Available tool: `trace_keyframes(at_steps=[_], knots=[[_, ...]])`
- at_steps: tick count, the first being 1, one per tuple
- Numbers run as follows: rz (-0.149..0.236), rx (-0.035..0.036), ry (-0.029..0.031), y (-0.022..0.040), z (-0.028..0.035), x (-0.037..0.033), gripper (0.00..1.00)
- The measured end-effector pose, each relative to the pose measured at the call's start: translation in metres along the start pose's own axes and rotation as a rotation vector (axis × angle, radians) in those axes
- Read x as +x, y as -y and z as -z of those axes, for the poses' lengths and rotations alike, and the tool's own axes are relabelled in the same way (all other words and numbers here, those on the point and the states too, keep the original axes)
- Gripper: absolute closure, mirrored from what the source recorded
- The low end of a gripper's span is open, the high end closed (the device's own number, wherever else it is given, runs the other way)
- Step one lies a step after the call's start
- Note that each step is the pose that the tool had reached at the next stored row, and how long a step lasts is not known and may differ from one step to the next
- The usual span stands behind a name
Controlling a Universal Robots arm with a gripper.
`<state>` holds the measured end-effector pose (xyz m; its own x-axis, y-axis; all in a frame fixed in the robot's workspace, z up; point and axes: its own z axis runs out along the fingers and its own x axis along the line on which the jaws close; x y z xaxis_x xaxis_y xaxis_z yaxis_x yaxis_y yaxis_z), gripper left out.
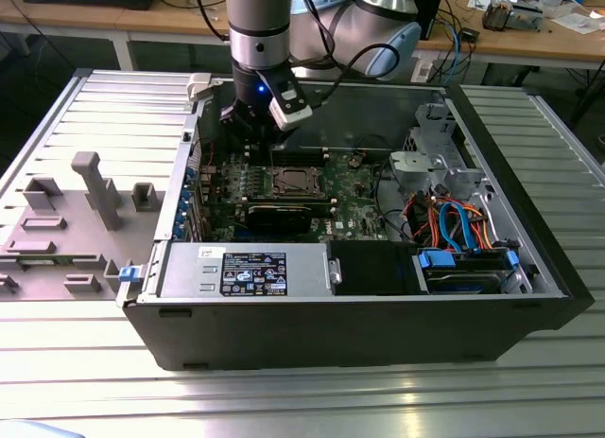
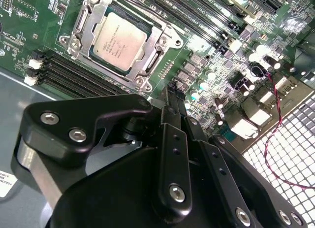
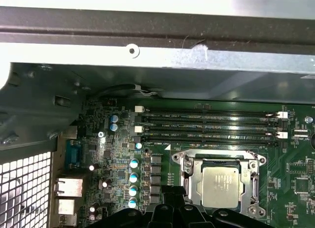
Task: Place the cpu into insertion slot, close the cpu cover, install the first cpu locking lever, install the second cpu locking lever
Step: 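Install the first cpu locking lever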
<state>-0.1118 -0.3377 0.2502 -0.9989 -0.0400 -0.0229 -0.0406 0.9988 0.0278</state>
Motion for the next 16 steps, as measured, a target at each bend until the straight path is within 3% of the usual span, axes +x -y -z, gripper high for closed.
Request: trace_keyframes(at_steps=[7,16], knots=[[0.014,-0.0004,-0.0003,-0.0023,-0.0001,0.0019,0.89],[0.014,-0.0003,-0.0003,-0.0106,-0.0003,0.0016,0.89]])
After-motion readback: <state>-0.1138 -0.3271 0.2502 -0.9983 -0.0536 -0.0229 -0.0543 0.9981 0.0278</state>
